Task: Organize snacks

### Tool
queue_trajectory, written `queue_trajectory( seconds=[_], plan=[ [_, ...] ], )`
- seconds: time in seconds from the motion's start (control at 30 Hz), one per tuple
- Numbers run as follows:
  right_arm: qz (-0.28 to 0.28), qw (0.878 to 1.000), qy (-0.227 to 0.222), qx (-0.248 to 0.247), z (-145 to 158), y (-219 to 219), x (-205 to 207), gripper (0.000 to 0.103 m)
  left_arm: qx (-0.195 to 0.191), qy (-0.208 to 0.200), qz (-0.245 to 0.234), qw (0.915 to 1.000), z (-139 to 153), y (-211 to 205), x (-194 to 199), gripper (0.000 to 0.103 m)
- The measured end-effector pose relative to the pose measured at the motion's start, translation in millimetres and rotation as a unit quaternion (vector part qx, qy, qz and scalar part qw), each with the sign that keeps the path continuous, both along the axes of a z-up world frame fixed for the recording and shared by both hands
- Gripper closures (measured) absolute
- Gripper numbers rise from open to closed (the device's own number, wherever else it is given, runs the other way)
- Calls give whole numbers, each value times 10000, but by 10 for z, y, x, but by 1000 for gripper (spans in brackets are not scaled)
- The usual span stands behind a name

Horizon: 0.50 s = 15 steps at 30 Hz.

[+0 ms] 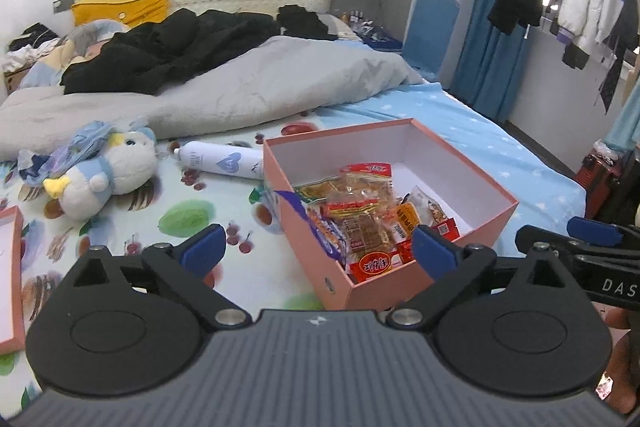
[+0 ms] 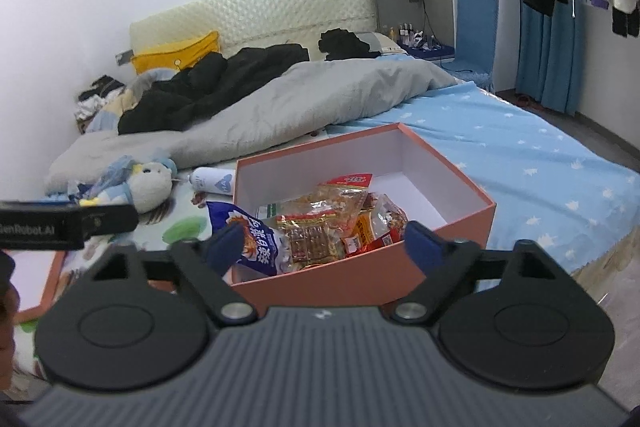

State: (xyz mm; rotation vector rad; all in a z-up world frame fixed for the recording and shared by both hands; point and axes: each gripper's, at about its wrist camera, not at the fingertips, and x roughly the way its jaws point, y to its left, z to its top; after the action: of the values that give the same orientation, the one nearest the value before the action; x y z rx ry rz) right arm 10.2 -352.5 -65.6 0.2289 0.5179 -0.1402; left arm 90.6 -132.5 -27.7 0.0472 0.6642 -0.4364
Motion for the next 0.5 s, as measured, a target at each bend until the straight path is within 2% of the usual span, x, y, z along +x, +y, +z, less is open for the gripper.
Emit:
queue_trajectory(
  seconds=[0.07,0.13,0.33,0.5],
  plan=[
    [3,10000,85,-23,-25,15,-23,4,-34,-17,39,10000,8,34,-43,1],
    [17,10000,80,44,-46,15,-75,0,-3,-40,124,9999,21,56,-83,1],
    [156,9994,261,148,-85,75,-138,0,79,-58,311,9995,33,104,-170,1],
    [233,9994,213,126,-51,101,-140,0,145,-116,446,9988,54,123,-226,0]
  ],
)
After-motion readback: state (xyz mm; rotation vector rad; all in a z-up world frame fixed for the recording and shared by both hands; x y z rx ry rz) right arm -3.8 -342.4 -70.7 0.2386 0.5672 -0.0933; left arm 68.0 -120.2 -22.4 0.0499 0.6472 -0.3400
